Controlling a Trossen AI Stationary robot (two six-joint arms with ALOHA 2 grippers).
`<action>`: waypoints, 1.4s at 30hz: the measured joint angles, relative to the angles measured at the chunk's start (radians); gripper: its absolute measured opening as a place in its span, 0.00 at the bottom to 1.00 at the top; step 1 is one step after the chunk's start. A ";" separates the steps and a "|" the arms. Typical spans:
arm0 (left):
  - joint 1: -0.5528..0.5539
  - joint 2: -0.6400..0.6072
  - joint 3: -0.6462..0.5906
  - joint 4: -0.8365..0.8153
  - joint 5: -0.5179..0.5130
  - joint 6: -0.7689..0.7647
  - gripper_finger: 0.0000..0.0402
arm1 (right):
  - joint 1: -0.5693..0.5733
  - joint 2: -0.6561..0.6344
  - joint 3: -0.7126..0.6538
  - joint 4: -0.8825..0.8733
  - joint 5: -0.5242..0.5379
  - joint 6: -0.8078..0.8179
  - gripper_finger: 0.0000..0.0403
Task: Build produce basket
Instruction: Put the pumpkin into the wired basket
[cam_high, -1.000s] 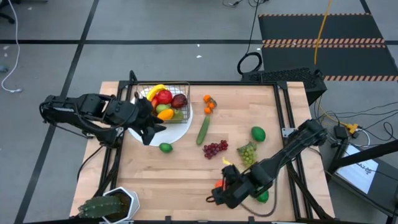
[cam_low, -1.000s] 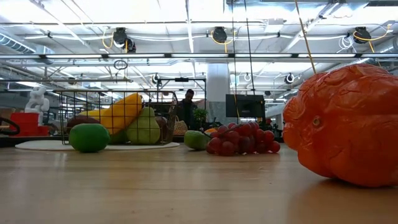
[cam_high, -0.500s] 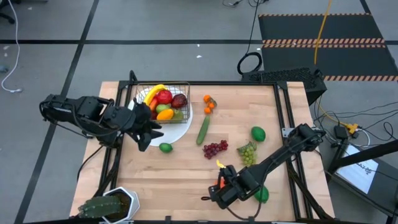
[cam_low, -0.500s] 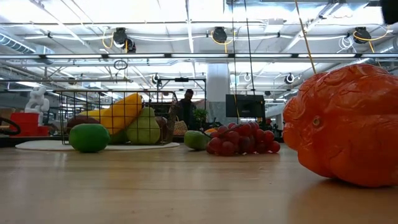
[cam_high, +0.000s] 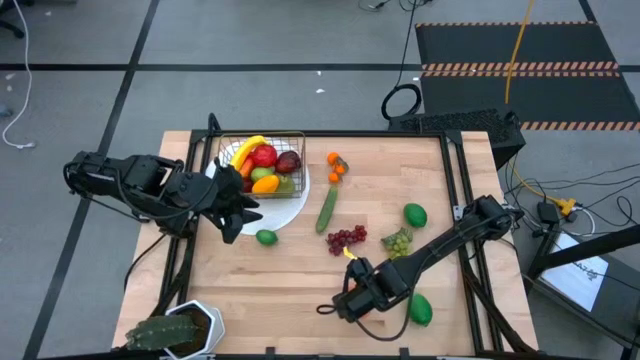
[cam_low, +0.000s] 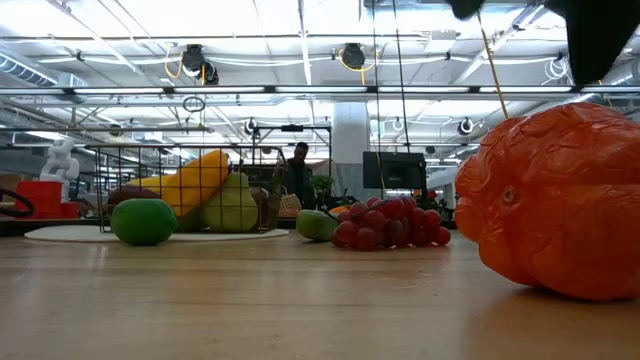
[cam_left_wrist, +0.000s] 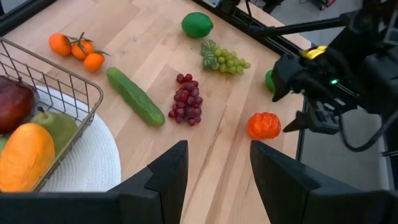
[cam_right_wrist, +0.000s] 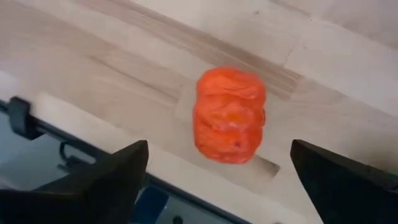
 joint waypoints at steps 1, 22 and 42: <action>0.000 0.000 0.000 0.000 0.000 0.000 0.43 | -0.002 0.002 -0.013 0.015 -0.001 0.001 0.96; 0.012 0.000 0.000 0.001 -0.002 0.009 0.43 | -0.075 0.001 -0.239 0.212 -0.158 -0.127 0.93; 0.012 0.000 0.000 0.001 -0.002 0.027 0.43 | -0.076 -0.006 -0.253 0.274 -0.208 -0.109 0.67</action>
